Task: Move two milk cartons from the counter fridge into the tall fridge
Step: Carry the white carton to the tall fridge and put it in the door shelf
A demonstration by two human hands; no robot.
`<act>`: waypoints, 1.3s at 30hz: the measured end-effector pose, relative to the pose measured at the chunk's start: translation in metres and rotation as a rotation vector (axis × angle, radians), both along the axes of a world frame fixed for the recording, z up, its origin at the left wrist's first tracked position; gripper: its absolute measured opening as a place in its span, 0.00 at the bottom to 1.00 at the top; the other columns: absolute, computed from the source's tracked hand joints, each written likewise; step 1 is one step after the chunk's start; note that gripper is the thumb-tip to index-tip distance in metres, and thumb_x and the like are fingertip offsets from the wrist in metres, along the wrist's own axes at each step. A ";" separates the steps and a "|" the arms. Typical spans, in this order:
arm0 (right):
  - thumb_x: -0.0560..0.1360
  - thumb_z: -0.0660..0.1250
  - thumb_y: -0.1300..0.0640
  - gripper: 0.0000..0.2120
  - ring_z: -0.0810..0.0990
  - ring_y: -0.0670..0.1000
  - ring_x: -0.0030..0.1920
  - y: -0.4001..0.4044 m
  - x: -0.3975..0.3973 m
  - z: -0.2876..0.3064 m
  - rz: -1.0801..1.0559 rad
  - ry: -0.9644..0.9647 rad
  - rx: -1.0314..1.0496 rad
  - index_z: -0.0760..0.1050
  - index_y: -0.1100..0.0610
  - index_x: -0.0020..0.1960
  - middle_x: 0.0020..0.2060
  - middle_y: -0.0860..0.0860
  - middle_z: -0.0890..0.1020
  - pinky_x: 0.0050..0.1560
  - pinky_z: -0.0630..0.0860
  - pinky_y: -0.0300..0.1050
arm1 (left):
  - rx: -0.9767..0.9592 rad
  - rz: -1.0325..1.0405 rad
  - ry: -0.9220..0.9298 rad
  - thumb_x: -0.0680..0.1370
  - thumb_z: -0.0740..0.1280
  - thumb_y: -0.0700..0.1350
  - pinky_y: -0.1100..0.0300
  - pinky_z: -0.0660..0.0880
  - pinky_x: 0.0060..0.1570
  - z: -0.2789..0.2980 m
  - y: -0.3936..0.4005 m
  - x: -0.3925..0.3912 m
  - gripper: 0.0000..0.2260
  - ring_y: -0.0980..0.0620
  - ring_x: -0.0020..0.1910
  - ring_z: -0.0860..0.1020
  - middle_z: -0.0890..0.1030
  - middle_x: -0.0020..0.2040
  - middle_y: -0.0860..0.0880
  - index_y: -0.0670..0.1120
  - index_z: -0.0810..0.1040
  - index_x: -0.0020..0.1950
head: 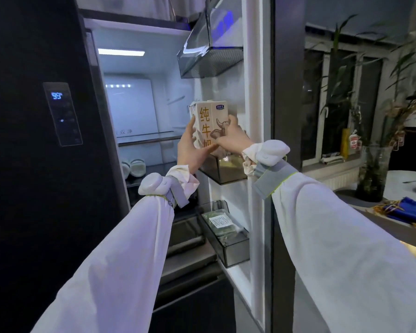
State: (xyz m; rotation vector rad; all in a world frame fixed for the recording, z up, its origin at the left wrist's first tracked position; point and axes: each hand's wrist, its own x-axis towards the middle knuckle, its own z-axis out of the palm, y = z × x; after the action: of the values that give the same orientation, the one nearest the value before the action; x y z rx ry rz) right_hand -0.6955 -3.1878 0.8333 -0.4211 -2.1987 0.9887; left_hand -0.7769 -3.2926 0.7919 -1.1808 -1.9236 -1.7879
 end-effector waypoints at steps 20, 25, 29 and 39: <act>0.69 0.71 0.57 0.35 0.68 0.59 0.66 0.003 0.159 -0.089 -0.333 0.260 0.235 0.60 0.57 0.73 0.66 0.57 0.67 0.63 0.70 0.57 | 0.011 0.159 -0.049 0.70 0.80 0.48 0.61 0.68 0.65 -0.057 -0.049 0.151 0.39 0.57 0.63 0.70 0.71 0.67 0.53 0.51 0.65 0.77; 0.71 0.72 0.56 0.38 0.65 0.63 0.68 0.002 0.149 -0.102 -0.203 0.047 0.045 0.57 0.64 0.73 0.67 0.62 0.65 0.69 0.64 0.52 | -0.004 0.159 -0.118 0.69 0.80 0.48 0.51 0.70 0.70 -0.070 -0.068 0.144 0.40 0.54 0.68 0.71 0.71 0.71 0.53 0.54 0.65 0.77; 0.69 0.74 0.55 0.37 0.66 0.61 0.67 -0.018 0.136 -0.109 -0.281 0.035 0.068 0.60 0.62 0.71 0.66 0.60 0.66 0.64 0.68 0.54 | -0.037 0.191 -0.142 0.70 0.80 0.48 0.54 0.69 0.68 -0.086 -0.092 0.136 0.42 0.50 0.72 0.70 0.70 0.74 0.49 0.53 0.62 0.79; 0.70 0.71 0.53 0.35 0.66 0.61 0.67 -0.108 0.087 -0.114 -0.161 0.061 0.113 0.59 0.59 0.72 0.67 0.59 0.63 0.65 0.68 0.55 | -0.067 0.305 -0.169 0.68 0.81 0.48 0.55 0.70 0.69 -0.107 -0.173 0.105 0.43 0.50 0.70 0.72 0.71 0.73 0.48 0.51 0.64 0.79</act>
State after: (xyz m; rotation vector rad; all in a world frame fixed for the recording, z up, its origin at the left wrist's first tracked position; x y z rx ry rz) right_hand -0.6088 -3.2956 0.7192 -0.4998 -2.1180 0.7771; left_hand -0.6719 -3.4651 0.6851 -0.7235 -2.1372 -1.7161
